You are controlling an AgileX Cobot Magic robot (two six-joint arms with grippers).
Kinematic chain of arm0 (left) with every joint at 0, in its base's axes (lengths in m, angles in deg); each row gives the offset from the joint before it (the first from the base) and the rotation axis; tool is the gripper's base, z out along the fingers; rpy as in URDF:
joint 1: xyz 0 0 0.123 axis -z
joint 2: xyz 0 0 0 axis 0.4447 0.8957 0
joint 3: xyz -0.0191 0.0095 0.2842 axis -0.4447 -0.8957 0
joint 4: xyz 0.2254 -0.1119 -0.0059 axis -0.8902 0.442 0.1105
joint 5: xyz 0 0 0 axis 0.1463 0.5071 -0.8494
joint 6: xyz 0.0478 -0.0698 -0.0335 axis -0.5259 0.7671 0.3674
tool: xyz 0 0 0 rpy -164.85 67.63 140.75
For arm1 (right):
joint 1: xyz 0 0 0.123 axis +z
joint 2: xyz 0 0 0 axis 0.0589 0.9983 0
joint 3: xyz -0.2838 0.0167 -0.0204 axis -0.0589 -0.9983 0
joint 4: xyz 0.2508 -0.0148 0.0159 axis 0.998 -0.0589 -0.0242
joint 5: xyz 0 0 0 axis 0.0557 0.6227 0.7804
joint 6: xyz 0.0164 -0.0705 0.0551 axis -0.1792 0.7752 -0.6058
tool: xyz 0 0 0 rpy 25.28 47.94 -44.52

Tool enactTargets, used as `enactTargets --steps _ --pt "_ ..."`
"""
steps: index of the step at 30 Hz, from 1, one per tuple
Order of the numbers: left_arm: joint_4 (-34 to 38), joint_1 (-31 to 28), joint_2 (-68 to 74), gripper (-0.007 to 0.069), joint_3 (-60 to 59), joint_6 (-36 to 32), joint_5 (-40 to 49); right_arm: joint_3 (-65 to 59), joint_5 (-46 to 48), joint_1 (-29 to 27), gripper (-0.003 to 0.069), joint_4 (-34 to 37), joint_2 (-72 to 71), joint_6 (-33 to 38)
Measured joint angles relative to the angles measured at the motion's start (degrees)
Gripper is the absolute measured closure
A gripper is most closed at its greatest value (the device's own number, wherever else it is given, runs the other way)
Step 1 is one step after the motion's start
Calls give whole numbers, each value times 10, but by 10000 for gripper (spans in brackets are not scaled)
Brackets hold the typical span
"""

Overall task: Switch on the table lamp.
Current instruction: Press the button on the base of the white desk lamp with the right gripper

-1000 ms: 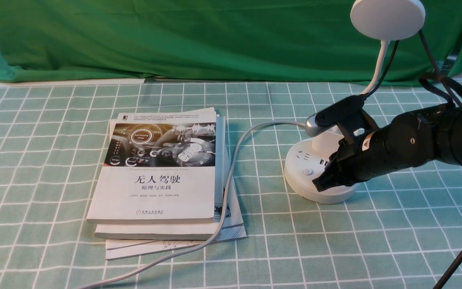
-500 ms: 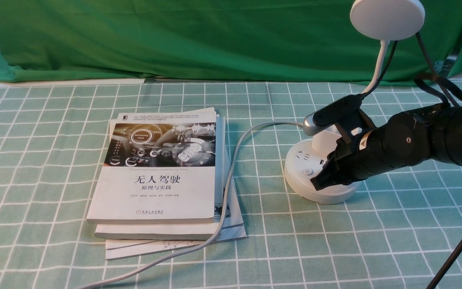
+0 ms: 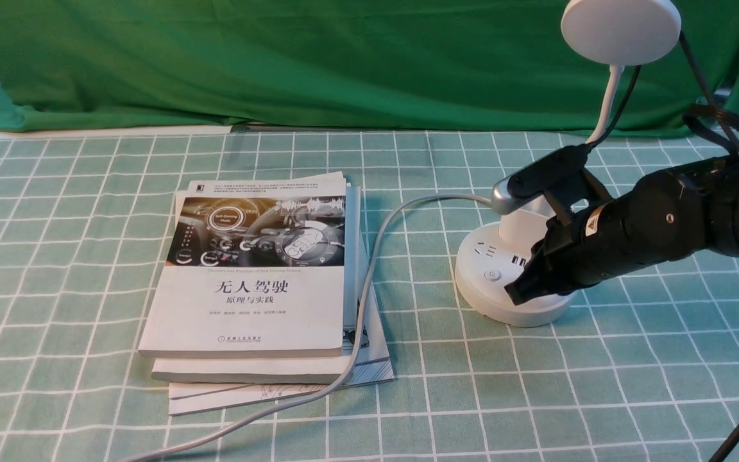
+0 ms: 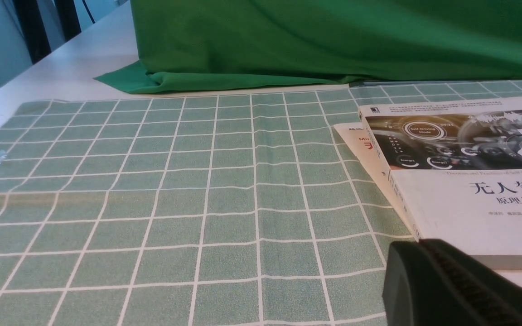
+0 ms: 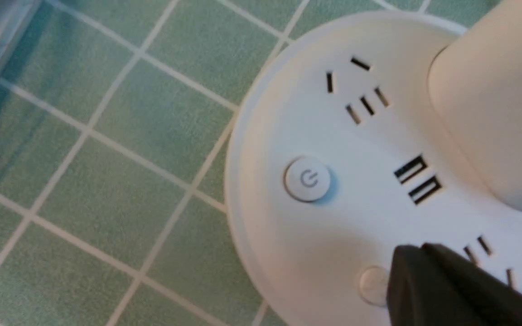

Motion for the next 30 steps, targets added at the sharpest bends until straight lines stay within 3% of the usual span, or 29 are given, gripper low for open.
enactTargets --steps 23,30 --pt "0 0 0 603 0 0 0 7 11 4 629 -3 21 1" --pt "0 0 0 603 0 0 0 -4 39 6 629 -1 -45 -15"
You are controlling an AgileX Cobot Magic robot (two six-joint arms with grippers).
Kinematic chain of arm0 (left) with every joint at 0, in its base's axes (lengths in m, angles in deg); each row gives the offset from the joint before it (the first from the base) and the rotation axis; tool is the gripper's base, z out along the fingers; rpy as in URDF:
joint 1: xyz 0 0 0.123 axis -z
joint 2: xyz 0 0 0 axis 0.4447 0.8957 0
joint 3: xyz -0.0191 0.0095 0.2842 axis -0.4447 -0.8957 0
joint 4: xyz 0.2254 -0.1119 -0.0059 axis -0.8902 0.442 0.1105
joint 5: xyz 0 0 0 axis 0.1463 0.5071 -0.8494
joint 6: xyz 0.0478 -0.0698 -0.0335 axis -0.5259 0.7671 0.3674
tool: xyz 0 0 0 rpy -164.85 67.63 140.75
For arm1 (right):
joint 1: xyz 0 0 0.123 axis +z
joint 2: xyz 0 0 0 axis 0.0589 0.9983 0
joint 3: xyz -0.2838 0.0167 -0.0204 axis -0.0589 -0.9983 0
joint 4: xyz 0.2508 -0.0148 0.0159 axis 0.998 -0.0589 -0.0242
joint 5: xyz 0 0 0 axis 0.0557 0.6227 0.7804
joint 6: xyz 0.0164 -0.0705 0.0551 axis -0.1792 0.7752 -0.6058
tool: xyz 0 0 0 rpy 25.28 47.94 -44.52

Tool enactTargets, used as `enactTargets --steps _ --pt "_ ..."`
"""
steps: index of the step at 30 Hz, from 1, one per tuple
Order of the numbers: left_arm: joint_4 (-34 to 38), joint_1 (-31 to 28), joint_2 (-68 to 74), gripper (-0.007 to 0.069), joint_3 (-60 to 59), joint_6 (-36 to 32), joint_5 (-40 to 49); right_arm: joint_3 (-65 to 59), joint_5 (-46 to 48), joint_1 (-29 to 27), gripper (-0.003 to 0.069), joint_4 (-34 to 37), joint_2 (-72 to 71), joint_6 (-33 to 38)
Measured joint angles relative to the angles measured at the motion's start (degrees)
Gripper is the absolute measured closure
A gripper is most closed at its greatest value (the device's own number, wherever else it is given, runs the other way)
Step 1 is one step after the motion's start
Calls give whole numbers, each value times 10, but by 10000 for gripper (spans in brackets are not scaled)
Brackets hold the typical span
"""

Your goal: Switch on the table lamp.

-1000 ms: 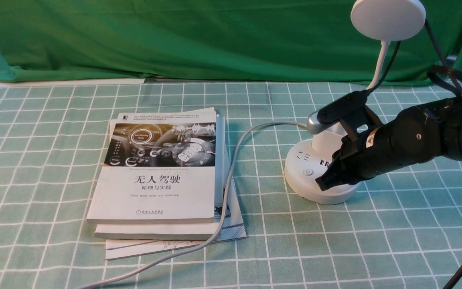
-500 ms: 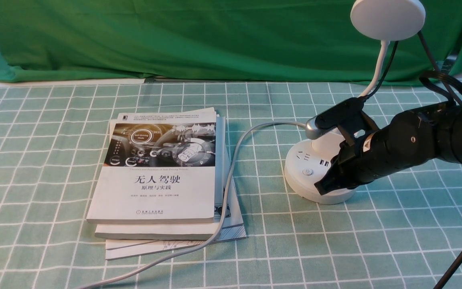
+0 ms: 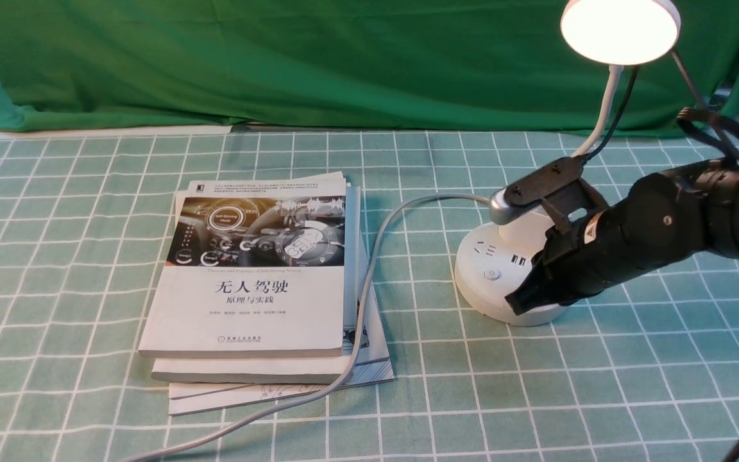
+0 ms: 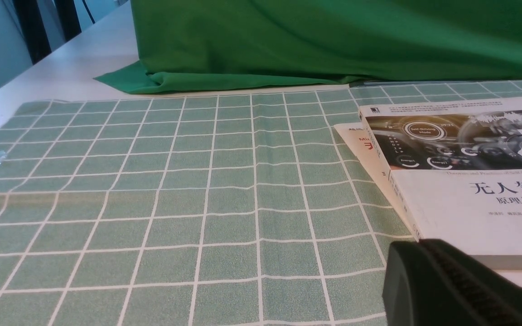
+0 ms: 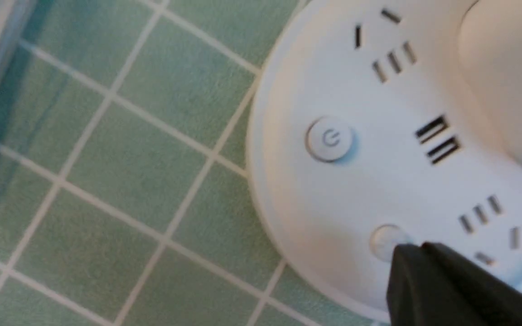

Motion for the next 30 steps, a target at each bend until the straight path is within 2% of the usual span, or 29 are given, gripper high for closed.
enactTargets --steps 6,15,19,30 --pt "0 0 0 603 0 0 0 -12 -3 0 625 -1 -142 -29" --pt "0 0 0 603 0 0 0 -211 -111 0 619 0 -434 -59" --pt "0 0 0 603 0 0 0 -290 -127 0 608 1 -547 -89" --pt "0 0 0 603 0 0 0 -413 -196 0 576 1 -742 -88"
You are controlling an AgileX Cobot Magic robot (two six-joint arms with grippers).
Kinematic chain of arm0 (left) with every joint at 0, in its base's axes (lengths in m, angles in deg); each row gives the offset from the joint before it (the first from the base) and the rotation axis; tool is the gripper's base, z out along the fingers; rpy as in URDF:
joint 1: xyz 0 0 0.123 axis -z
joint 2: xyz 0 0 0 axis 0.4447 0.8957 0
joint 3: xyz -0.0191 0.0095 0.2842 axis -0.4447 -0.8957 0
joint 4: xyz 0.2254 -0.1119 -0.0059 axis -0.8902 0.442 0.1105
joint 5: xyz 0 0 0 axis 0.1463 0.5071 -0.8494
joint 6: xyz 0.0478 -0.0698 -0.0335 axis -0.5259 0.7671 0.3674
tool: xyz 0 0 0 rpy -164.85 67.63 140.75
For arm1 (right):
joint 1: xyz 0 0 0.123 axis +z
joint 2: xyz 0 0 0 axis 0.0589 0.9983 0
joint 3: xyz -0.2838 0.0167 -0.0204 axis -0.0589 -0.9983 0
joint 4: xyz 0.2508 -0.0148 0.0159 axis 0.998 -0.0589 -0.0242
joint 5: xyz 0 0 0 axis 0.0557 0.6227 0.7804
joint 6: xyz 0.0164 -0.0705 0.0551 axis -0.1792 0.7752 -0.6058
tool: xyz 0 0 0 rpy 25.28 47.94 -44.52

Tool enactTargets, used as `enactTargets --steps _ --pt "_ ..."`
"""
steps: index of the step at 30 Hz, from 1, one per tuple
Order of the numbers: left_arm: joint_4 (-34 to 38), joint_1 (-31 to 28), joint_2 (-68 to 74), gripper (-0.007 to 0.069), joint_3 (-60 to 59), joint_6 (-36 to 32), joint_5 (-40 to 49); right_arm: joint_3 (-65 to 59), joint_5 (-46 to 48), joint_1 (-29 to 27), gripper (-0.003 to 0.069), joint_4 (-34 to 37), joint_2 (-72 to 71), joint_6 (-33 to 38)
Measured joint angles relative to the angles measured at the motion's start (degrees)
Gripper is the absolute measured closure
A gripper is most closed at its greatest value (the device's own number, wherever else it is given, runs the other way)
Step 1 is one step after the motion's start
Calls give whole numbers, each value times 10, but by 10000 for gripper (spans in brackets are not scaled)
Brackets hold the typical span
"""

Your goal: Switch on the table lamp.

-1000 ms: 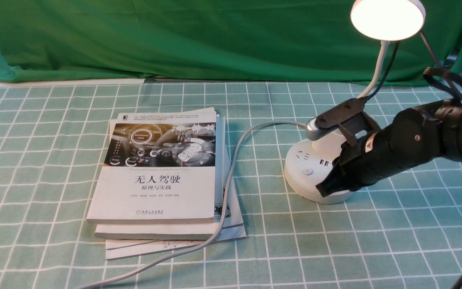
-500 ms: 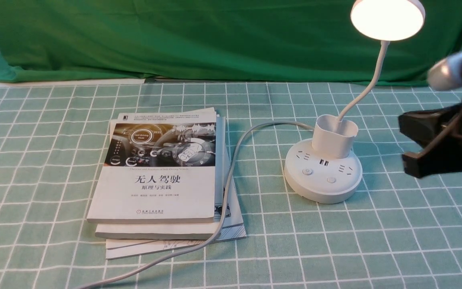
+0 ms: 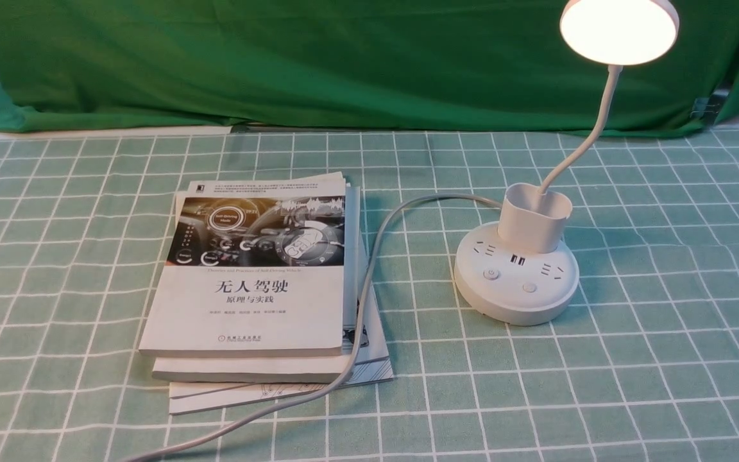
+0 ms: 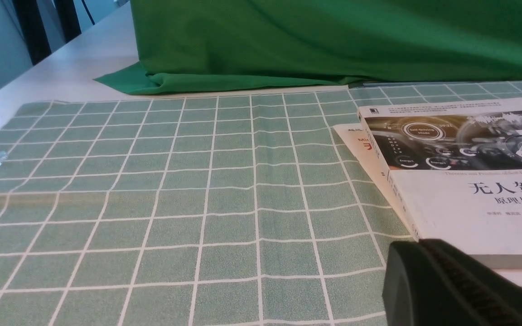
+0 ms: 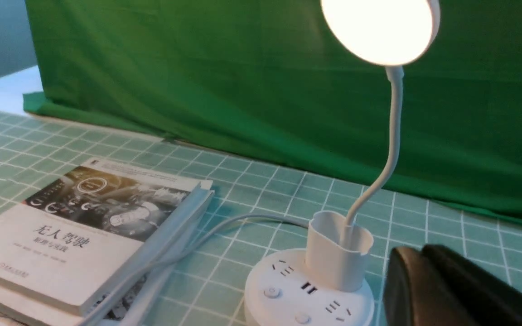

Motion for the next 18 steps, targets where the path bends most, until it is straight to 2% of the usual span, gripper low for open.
enactTargets --steps 4,9,11,13,14,18 --pt "0 0 0 603 0 0 0 -32 -15 0 570 0 -55 3" --pt "0 0 0 603 0 0 0 -120 -81 -15 560 0 -133 1" --pt "0 0 0 603 0 0 0 -143 -85 -39 557 0 -155 -6" --pt "0 0 0 603 0 0 0 -180 -89 -93 547 0 -188 -16" --pt "0 0 0 603 0 0 0 -185 -89 -98 547 0 -190 -17" --pt "0 0 0 603 0 0 0 -208 -53 -201 533 -37 -237 -46"
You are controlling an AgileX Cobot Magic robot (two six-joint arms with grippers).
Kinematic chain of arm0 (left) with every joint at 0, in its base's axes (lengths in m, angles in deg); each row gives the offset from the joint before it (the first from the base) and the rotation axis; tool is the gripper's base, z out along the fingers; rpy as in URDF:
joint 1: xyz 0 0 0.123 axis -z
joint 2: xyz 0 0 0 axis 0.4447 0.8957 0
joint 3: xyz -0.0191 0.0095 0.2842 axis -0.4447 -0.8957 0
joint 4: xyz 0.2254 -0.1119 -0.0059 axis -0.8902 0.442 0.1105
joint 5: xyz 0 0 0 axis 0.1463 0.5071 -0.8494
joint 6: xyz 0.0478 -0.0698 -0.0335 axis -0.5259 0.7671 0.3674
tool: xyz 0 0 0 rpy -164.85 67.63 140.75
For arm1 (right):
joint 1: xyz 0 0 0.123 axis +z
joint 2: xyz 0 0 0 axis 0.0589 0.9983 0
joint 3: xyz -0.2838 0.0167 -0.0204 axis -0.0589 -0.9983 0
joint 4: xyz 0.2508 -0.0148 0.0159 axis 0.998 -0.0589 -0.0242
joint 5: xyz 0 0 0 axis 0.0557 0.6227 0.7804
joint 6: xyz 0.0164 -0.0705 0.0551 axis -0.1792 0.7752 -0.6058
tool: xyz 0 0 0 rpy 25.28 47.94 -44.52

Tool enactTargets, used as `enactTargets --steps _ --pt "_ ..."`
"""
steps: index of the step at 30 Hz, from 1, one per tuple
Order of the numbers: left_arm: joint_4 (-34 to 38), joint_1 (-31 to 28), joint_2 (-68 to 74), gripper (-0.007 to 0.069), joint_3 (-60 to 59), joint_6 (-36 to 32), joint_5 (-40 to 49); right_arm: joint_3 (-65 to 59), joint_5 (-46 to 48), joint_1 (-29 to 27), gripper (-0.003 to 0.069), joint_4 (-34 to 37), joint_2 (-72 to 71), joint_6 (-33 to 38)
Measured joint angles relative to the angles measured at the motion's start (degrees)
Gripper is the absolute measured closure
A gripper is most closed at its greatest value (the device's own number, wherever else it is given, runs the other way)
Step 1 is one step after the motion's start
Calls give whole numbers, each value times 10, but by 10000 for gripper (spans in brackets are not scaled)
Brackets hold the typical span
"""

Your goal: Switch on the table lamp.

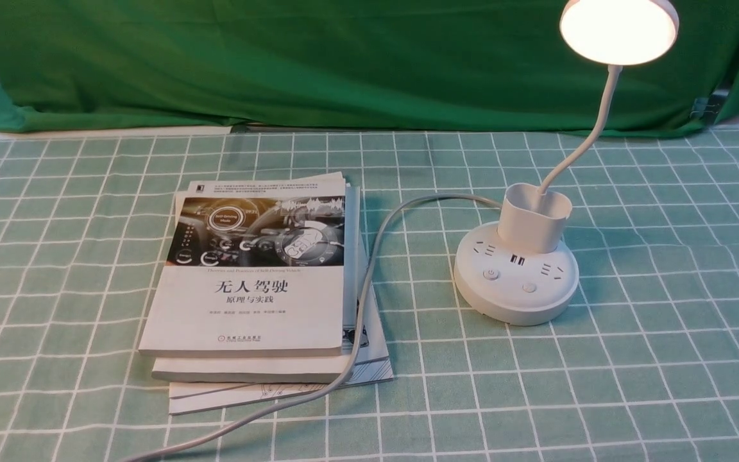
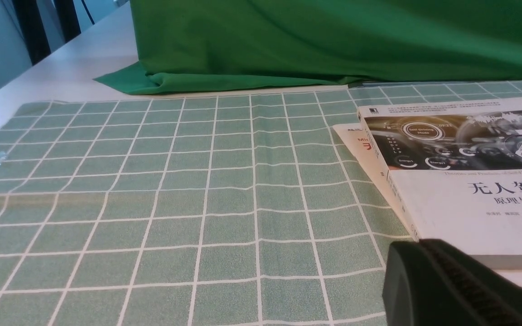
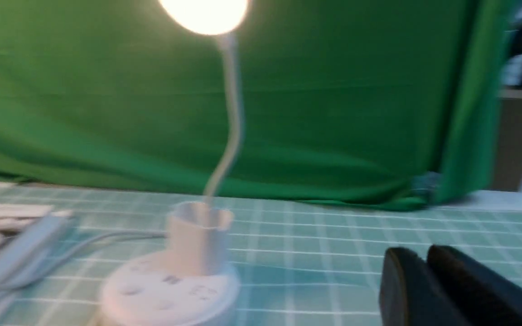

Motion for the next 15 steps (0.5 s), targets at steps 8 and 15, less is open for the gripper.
enactTargets --steps 8,15 --pt "0 0 0 603 0 0 -1 -3 130 -28 516 -28 -14 -23" --pt "0 0 0 603 0 0 -1 -3 143 -28 505 -28 -14 -23"
